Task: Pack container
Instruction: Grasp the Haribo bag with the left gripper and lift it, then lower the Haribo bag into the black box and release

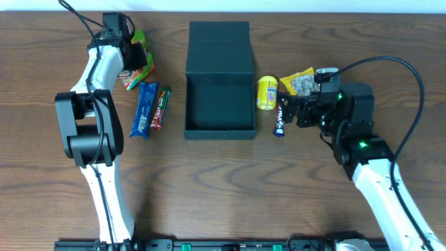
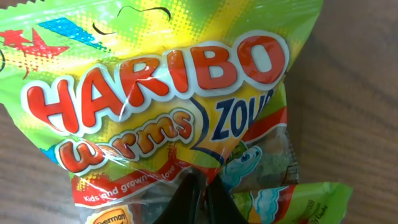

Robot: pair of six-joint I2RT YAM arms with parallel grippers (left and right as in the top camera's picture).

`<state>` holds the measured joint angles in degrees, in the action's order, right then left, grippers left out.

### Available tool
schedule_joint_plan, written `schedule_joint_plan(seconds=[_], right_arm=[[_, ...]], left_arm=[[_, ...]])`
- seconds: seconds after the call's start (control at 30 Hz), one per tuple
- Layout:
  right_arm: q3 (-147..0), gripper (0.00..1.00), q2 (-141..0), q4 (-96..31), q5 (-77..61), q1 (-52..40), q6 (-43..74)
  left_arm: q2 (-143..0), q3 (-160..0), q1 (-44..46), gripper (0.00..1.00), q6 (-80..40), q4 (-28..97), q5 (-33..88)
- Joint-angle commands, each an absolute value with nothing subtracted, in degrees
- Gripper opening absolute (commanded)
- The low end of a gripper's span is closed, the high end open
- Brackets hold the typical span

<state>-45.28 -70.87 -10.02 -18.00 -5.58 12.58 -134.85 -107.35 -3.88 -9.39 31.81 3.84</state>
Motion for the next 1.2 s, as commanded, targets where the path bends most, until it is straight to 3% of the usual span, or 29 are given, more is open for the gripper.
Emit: schedule_joint_plan(seconds=[0.0,0.3,0.63,0.9,1.17], right_arm=[[-46.2,0.99,-70.9,-10.1,-16.9,-3.1,14.2],[-46.2,0.99,-70.8,-9.3,-17.3,1.7,15.2],[-47.1,0.99,-70.7,-7.5,-19.0,8.1,15.9],[-49.1,0.99,-70.7,-7.6,-21.1,15.6,15.2],[-49.1,0.99,-70.7,-7.5,-21.5,16.5,14.1]], left_arm=[[-137.7,-111.9,-4.0,0.06,-9.6,36.2,-1.2],[-135.6,-132.0,-0.2,0.06,-2.7,46.6,-8.2],[-130.2,-138.5,13.8,0.06,-0.8,58.8,-9.6],[-129.1,-138.4,25.8,0.06,-19.0,74.5,-9.6],[-129.1,-137.2,32.1,0.06,-17.6,80.8,-11.4]])
